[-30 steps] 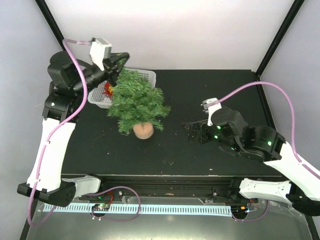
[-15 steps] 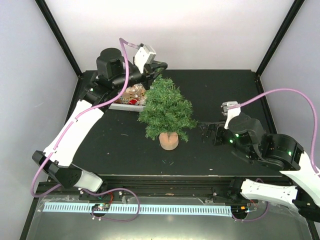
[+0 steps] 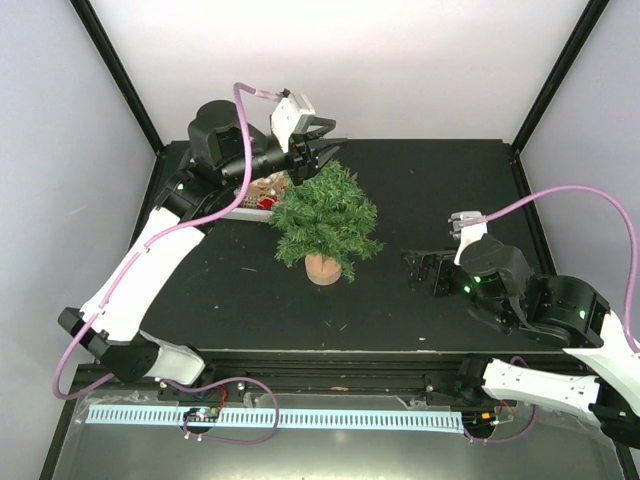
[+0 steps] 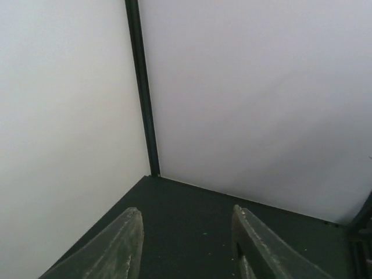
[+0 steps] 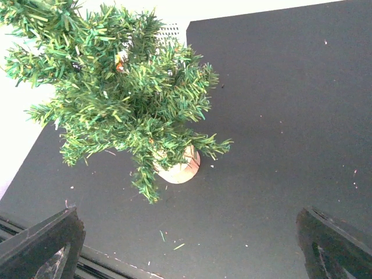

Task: Decorate the small christmas tree

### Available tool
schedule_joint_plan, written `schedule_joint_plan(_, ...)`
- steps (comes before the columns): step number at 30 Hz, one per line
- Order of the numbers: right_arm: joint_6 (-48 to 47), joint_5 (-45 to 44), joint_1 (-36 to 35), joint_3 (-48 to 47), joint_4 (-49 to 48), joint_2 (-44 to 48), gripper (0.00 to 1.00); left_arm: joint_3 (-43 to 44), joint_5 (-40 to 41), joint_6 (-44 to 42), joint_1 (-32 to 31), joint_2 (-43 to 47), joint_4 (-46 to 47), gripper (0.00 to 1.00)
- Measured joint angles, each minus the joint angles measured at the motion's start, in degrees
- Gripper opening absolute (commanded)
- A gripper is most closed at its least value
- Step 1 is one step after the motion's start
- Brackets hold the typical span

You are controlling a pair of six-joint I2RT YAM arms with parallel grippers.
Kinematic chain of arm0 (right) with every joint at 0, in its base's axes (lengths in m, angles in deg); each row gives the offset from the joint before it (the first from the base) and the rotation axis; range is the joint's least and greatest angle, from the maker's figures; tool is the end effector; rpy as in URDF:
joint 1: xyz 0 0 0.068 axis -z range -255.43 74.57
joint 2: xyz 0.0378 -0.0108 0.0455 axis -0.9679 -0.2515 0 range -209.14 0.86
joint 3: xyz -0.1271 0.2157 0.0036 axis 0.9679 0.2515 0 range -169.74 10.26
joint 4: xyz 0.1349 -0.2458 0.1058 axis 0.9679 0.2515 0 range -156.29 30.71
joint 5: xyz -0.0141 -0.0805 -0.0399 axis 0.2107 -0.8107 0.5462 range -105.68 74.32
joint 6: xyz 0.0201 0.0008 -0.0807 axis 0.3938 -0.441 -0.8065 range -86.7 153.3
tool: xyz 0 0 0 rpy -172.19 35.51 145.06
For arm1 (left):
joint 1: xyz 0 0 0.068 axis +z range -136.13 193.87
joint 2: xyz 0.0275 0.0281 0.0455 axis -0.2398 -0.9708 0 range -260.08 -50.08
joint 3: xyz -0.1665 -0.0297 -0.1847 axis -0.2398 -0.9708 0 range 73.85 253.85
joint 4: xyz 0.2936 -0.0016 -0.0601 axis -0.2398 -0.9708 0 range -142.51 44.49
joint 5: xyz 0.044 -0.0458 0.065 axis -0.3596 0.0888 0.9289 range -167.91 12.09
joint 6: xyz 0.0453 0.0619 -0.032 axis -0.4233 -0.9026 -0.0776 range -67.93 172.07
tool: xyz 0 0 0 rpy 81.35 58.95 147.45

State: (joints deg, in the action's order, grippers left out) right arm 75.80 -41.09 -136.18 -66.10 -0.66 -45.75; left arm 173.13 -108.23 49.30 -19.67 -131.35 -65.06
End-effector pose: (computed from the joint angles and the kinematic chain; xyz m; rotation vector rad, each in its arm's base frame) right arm 0.1180 0.1469 0.4003 -0.0973 2.1805 0.5649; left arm 0.2905 -0.2365 0.4932 0.9016 1.3921 -0.8332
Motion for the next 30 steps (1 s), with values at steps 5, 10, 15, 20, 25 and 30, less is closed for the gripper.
schedule_joint_plan(5, -0.11, 0.0, 0.0, 0.11, -0.07, -0.17, 1.0, -0.22, -0.09, -0.81, -0.74, 2.67, 0.33, 0.66)
schedule_joint_plan(10, -0.22, 0.0, 0.0, 0.04, -0.09, -0.9, 1.0, -0.11, 1.03, -2.62, -0.79, 4.04, 0.13, 0.86)
schedule_joint_plan(15, -0.7, 0.0, 0.0, -2.21, 0.26, -2.62, 1.0, 6.6, 4.7, -4.85, 1.01, 2.58, -3.69, 0.91)
schedule_joint_plan(20, -1.25, 0.02, 0.11, -5.79, 1.44, -5.7, 1.0, 19.28, 5.29, -5.22, 9.55, 0.09, -8.76, 0.92)
schedule_joint_plan(25, -1.79, 4.28, 7.06, -6.12, 1.99, -8.07, 1.0, 27.93, 5.16, -5.53, 19.39, -2.14, -17.33, 0.92)
schedule_joint_plan(30, -4.5, 12.63, 16.79, -4.46, 3.8, -7.74, 1.0, 31.28, 7.23, -10.25, 23.43, -5.79, -30.01, 0.92)
